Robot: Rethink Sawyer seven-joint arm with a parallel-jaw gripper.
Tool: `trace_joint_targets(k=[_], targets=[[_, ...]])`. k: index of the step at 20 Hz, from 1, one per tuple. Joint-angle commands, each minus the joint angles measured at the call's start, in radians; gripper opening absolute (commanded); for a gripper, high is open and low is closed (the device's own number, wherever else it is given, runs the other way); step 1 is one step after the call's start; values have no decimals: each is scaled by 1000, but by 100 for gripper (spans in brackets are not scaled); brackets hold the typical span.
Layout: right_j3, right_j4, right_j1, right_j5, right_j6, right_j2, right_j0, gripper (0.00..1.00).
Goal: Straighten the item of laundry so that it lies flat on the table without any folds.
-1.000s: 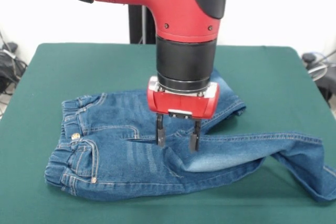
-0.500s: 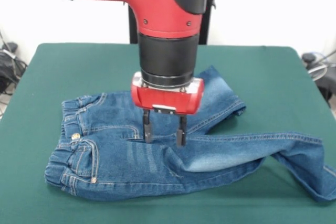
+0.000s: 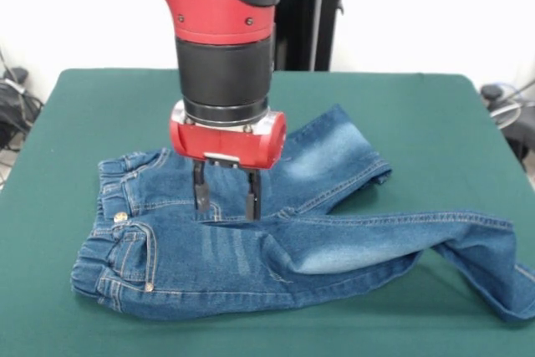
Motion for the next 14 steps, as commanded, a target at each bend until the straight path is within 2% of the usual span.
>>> trace_joint_targets(k=[1, 14], targets=[[88, -96, -11, -24, -138, 85, 5, 100], [93, -118, -14, -46, -115, 80, 16, 100]])
